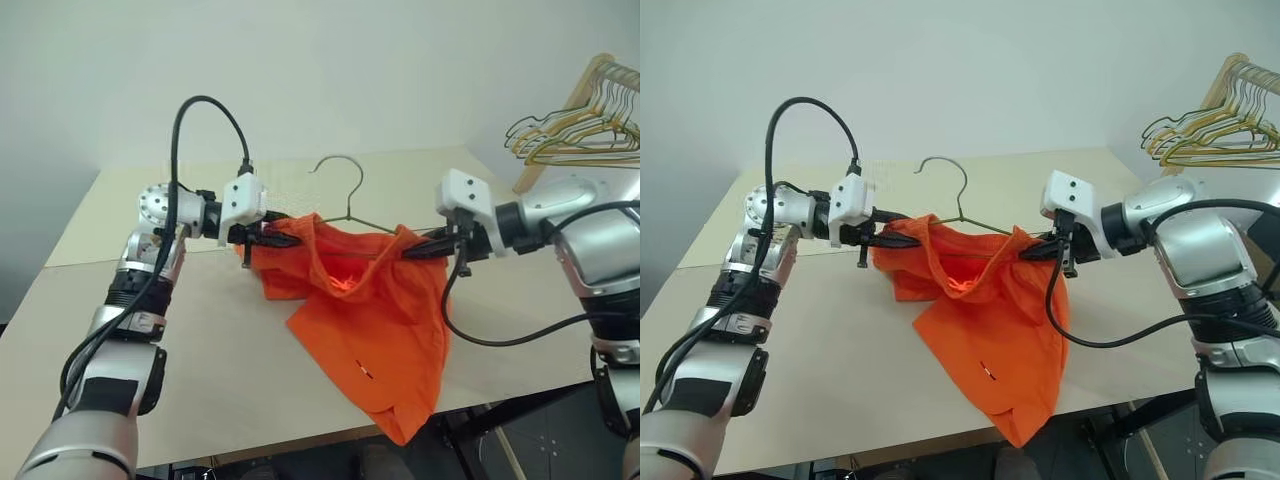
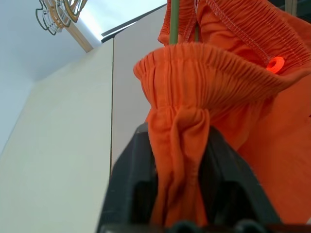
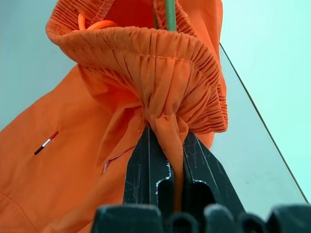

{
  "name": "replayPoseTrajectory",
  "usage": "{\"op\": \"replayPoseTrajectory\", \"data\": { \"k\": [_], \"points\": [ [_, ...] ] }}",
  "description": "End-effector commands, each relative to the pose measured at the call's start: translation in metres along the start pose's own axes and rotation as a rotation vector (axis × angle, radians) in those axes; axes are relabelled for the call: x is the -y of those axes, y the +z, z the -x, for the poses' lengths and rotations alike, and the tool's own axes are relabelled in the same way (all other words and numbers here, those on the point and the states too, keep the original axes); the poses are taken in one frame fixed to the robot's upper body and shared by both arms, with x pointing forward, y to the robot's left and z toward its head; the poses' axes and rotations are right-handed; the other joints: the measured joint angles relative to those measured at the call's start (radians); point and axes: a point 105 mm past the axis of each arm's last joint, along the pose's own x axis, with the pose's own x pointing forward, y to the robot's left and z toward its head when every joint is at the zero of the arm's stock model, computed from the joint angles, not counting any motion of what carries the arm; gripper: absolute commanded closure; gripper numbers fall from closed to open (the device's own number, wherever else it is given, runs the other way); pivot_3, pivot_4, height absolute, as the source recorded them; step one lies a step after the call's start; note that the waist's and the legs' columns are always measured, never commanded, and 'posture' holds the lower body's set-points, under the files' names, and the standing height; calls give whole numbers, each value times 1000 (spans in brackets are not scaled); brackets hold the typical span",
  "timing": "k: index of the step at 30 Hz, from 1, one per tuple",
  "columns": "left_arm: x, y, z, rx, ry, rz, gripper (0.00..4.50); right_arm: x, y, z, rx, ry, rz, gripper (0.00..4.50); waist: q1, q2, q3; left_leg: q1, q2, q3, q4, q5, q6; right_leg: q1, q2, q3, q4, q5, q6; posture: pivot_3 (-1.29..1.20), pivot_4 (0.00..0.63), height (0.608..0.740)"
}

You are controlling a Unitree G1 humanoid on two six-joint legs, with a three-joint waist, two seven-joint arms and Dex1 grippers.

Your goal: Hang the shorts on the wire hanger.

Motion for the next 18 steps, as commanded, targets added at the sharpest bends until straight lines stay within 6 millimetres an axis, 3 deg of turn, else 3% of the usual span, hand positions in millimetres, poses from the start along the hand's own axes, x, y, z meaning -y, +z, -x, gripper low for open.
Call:
{"op": "replayPoseTrajectory", "data": {
  "k": [1, 7, 11, 17, 18],
  "points": [
    [-18, 11, 20, 13, 78, -24, 2010, 6, 14, 18, 56, -60, 37, 4500, 0, 0, 0, 0, 0, 0, 0, 0, 0, 0, 0, 0, 0, 0, 0, -78, 0, 740],
    [-20, -10, 34, -110, 113, -43, 26, 8, 14, 28, 98, -74, 22, 4500, 0, 0, 0, 0, 0, 0, 0, 0, 0, 0, 0, 0, 0, 0, 0, -73, 0, 740],
    [-30, -8, 38, -61, 186, 6, 26, 5, 17, 36, 131, -62, 50, 4500, 3, 0, 0, 0, 0, 0, 1, 0, 0, 0, 0, 0, 0, 0, 0, -74, 0, 740],
    [-23, -11, 45, -24, 109, 69, 26, 1, 19, 39, 142, -48, 85, 4500, -3, 0, 0, -1, 0, 0, 0, 0, 0, 0, 0, -1, 0, 0, 0, -84, 0, 740],
    [-23, -13, 45, -26, 113, 83, 200, 1, 19, 39, 144, -47, 84, 4500, -3, 0, 0, 0, 0, 0, 0, 0, 0, 0, 0, -1, 0, 0, 0, -84, 0, 740]
  ]
}}
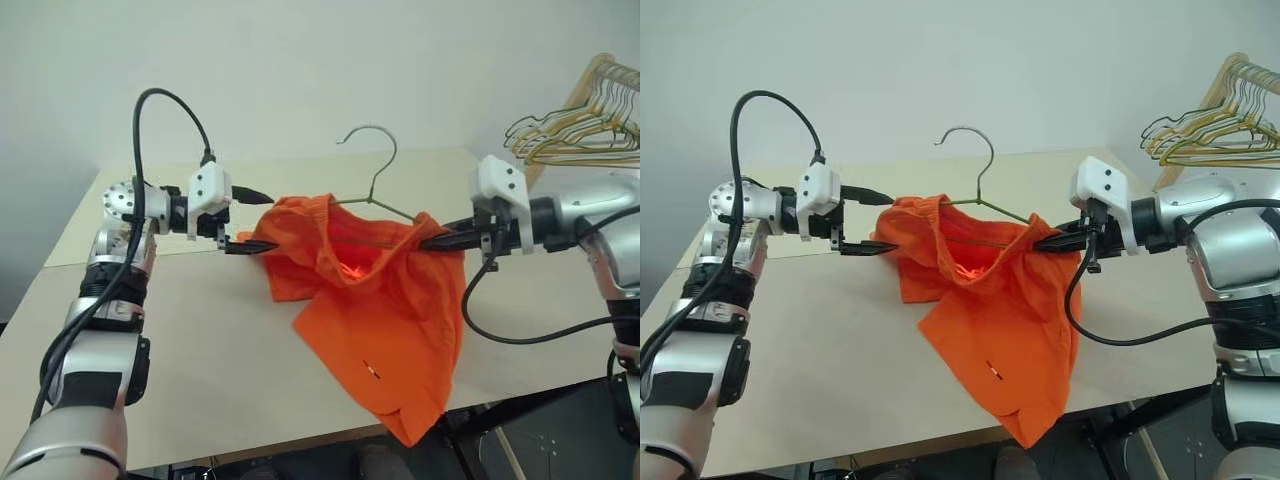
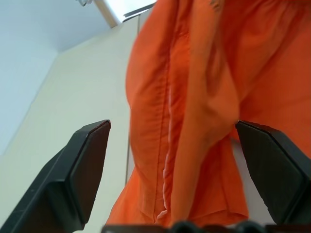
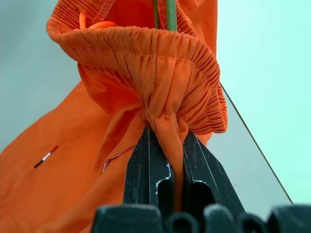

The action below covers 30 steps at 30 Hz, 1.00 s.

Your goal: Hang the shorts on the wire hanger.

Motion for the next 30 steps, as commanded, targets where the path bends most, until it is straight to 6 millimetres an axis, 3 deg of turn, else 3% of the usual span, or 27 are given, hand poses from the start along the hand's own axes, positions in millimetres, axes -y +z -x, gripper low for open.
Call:
{"op": "replayPoseTrajectory", "data": {
  "k": [1, 5, 13, 14, 30],
  "points": [
    [-9, 7, 8, 23, 25, 8, 423, 2, 15, 12, 42, -29, 66, 4500, 0, 0, 0, 0, 0, 0, 0, 0, 0, 0, 0, 0, 0, 0, 0, -86, 0, 740],
    [-4, 2, 7, 13, -6, 20, 1560, 1, 15, 11, 42, -29, 66, 4500, -1, 0, 0, 0, 0, 0, 0, 0, 0, 0, 0, 0, 0, 0, 0, -87, 0, 740],
    [0, -11, 7, -58, -21, 21, 4280, 2, 13, 11, 40, -35, 63, 4500, 0, 0, 0, 0, 0, 0, 1, 0, 0, 0, 0, 0, 0, 0, 0, -82, 0, 740],
    [0, -13, 7, -71, -19, 17, 4444, 3, 13, 12, 42, -38, 62, 4500, 0, 0, 0, 0, 0, 0, 1, 0, 0, 0, 0, 0, 0, 0, 0, -82, 0, 740],
    [-5, -20, 10, -109, 57, -7, 4444, 9, 11, 13, 47, -69, 49, 4500, 3, 0, 0, 0, 0, 0, 1, 0, 0, 0, 0, 0, 0, 0, 0, -71, 0, 740]
  ]
}}
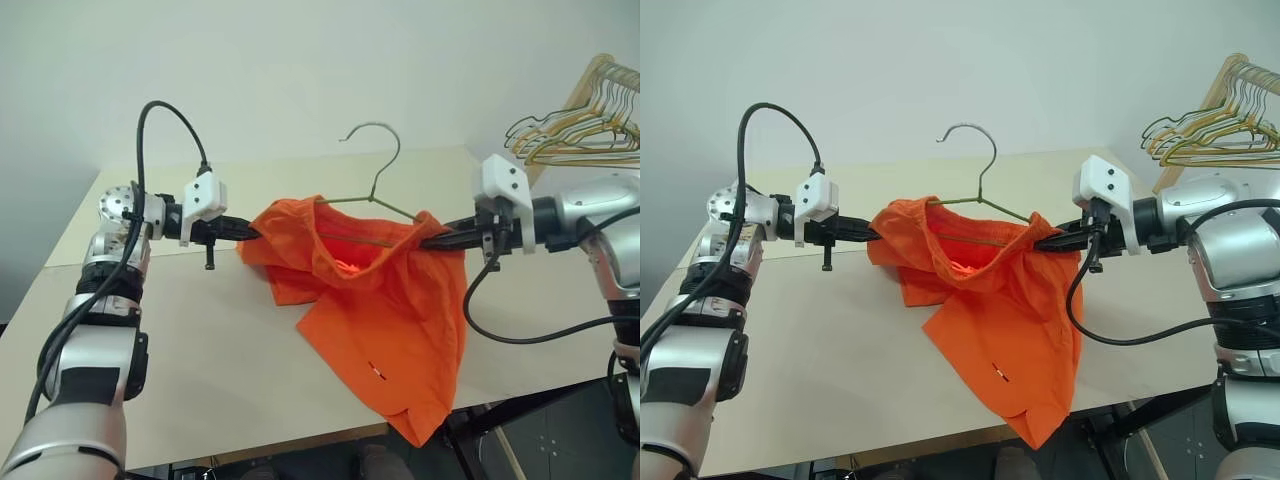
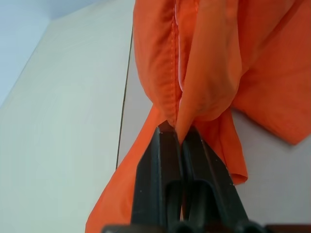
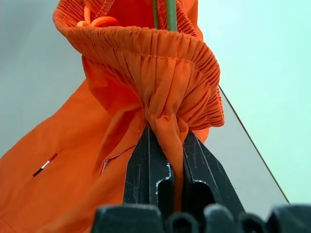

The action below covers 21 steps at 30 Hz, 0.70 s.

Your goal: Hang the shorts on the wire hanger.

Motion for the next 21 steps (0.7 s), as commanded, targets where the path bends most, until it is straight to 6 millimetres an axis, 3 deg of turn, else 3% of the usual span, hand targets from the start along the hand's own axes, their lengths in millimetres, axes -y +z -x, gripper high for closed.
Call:
{"op": "replayPoseTrajectory", "data": {
  "k": [1, 9, 17, 21],
  "points": [
    [-7, 6, 5, -9, 42, -47, 4444, 7, 12, 11, 37, -55, 42, 4500, 0, 0, 0, 0, 0, 0, 0, 0, 0, 0, 0, 0, 0, 0, 0, -71, 0, 740],
    [-9, 11, 7, 58, 61, -17, 4444, 8, 9, 11, 33, -60, 23, 4500, 0, 0, 0, 0, 0, 0, 0, 0, 0, 0, 0, 0, 0, 0, 0, -72, 0, 740],
    [-4, 24, 14, 132, 8, -47, 1947, 8, 5, 10, 25, -65, 11, 4500, -1, 0, 0, 0, 0, 0, 0, 0, 0, 0, 0, 0, 0, 0, 0, -76, 0, 740],
    [8, 19, 26, 104, -53, -51, 624, 9, 2, 11, 17, -78, -8, 4500, -3, 0, 0, 0, 0, 0, 0, 0, 0, 0, 0, 0, 0, 0, 0, -85, 0, 740]
  ]
}}
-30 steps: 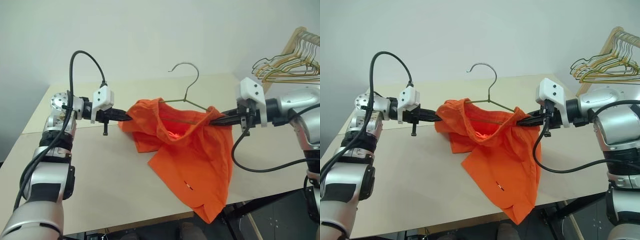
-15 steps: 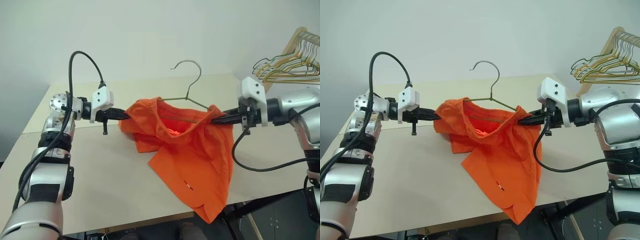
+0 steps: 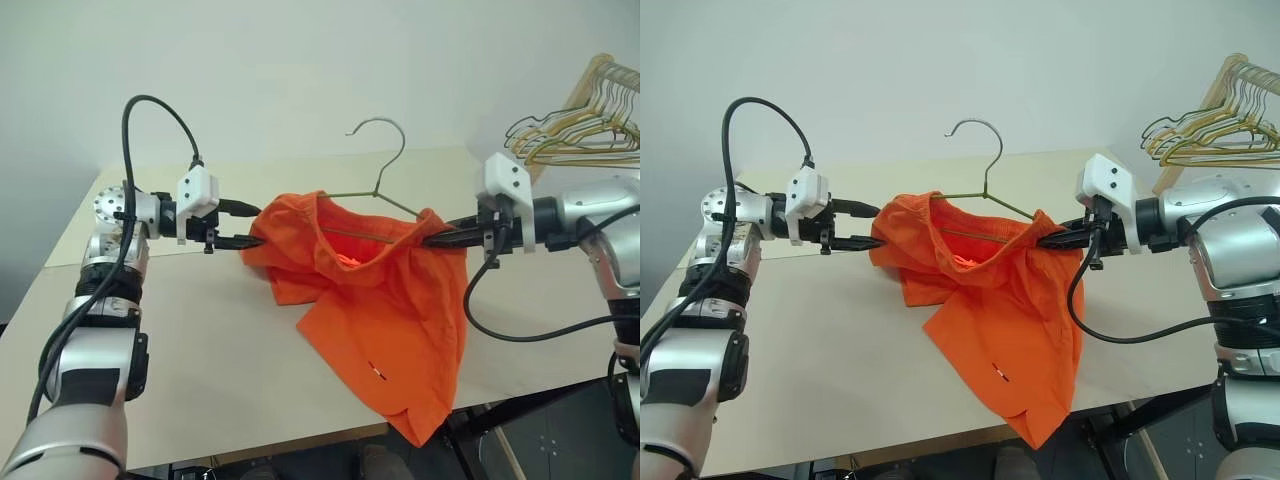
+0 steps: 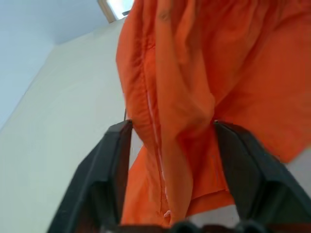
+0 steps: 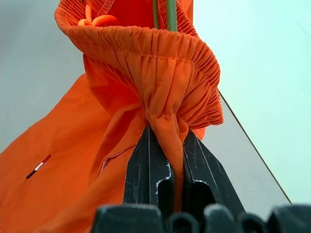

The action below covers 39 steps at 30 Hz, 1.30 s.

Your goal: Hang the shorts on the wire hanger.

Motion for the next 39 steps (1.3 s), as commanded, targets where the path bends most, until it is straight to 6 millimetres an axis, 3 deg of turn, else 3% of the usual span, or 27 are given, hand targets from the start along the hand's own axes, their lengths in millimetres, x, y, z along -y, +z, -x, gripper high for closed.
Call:
{"op": "replayPoseTrajectory", "data": {
  "k": [1, 2, 6, 9, 17, 19, 24, 31, 38, 39],
  "points": [
    [-1, 7, 16, -4, 23, -38, 332, 5, 5, 11, 16, -52, 10, 4500, -2, 0, 0, 0, 0, 0, 0, 0, 0, 0, 0, 0, 0, 0, 0, -92, 0, 740],
    [-4, 6, 18, 0, 57, -34, 19, 6, 3, 11, 12, -63, -7, 4500, -3, 0, 0, 0, 0, 0, 0, 0, 0, 0, 0, 0, 0, 0, 0, -92, 0, 740],
    [-10, 8, 22, 66, 191, -35, 19, 7, -3, 16, -2, -107, -75, 4500, 1, 0, 0, 0, 0, 0, 1, 0, 0, 0, -1, 0, 1, 0, 0, -101, 0, 740],
    [-11, 21, 22, 201, 275, -6, 19, 15, -9, 26, -13, -240, -205, 4500, 3, 0, 0, -1, 0, -1, 2, -1, 1, 0, -1, 0, 1, 0, 0, -124, 0, 740],
    [21, 71, 13, 497, 240, 22, 19, 13, -44, 63, -124, -608, -499, 4500, -4, 1, 0, -3, 0, -2, 4, -1, 2, -1, -2, 1, 1, 1, 1, -204, 0, 740],
    [32, 78, 8, 534, 204, 35, 19, 15, -58, 76, -128, -723, -638, 4500, -11, 1, -1, -1, 0, -1, 4, -1, 2, 0, -2, 2, 1, 1, 1, -226, 0, 740],
    [40, 79, -9, 555, 243, 58, 19, 14, -89, 106, -261, -1019, -781, 4500, -31, 6, -4, 1, -1, -1, 4, -2, 2, 1, -2, 4, -2, 1, 1, -262, 0, 740],
    [46, 92, -27, 651, 255, 105, 19, 17, -109, 150, -399, -1480, -766, 4500, -79, 9, -6, 2, -1, -3, 4, -2, 3, 2, -2, 9, -2, 1, 2, -274, 0, 740],
    [48, 112, -34, 800, 237, 161, 19, 14, -127, 171, -448, -1714, -838, 4500, -116, 12, -7, 2, -3, -1, 3, -4, 6, 4, 1, 26, -2, 1, 7, -261, 0, 740],
    [48, 116, -37, 819, 240, 165, 19, 18, -128, 181, -420, -1786, -863, 4500, -120, 12, -8, 3, -4, 0, 3, -4, 7, 4, 1, 29, -2, 1, 8, -259, 0, 740]
  ]
}}
